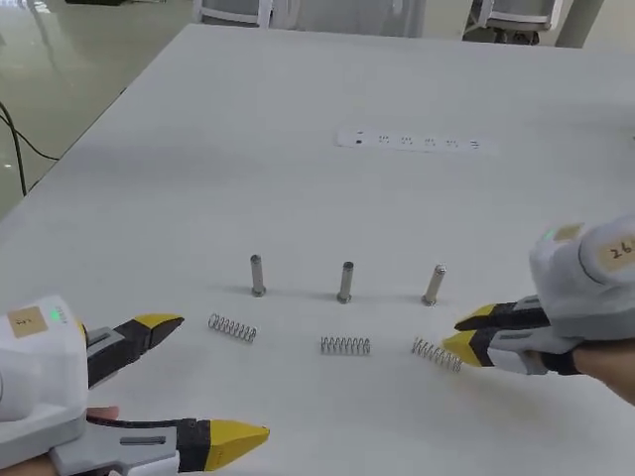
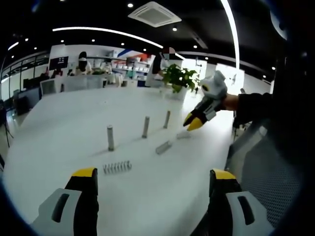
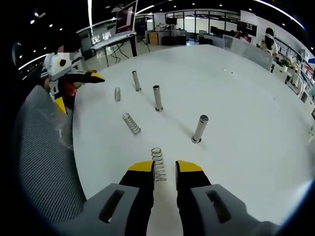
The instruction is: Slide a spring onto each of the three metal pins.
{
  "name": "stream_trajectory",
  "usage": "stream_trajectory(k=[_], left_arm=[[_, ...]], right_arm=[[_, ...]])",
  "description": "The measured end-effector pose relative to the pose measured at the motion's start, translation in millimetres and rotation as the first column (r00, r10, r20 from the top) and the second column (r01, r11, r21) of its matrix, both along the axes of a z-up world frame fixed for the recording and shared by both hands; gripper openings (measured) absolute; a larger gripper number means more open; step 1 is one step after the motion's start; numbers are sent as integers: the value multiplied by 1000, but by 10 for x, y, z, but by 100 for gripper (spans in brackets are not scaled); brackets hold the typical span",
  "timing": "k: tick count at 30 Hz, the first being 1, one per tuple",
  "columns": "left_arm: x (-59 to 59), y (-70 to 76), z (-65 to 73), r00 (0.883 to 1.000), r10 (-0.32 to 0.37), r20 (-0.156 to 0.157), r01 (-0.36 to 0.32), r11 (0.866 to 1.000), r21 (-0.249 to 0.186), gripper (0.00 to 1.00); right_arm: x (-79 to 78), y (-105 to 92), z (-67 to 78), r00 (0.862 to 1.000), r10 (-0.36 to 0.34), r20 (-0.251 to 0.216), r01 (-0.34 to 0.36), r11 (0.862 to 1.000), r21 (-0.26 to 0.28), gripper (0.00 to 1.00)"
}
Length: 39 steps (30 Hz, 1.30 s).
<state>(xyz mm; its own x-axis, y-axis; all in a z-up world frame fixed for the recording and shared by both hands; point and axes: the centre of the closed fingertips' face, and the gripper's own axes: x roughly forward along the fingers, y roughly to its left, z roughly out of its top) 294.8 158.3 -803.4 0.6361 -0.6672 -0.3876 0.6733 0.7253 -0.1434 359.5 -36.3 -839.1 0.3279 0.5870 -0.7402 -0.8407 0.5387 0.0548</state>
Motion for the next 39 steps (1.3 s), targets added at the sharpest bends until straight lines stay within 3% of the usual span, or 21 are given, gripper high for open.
stream_trajectory(k=[9,18,31,39], left_arm=[[2,-7,35,1000,-1,12,1,1000,0,90],[-7,-20,44,1000,-8,13,8,1000,0,89],[-16,-45,35,1000,-25,9,25,1000,2,89],[-19,-82,87,999,-46,23,46,999,7,88]], right_arm=[[-63,-53,-179,998,62,-10,-63,993,-100,13],[-103,-75,-264,996,92,-18,-93,984,-149,11],[-96,-54,-260,993,114,-5,-113,978,-173,7],[-109,-35,-222,992,126,13,-121,973,-195,7]])
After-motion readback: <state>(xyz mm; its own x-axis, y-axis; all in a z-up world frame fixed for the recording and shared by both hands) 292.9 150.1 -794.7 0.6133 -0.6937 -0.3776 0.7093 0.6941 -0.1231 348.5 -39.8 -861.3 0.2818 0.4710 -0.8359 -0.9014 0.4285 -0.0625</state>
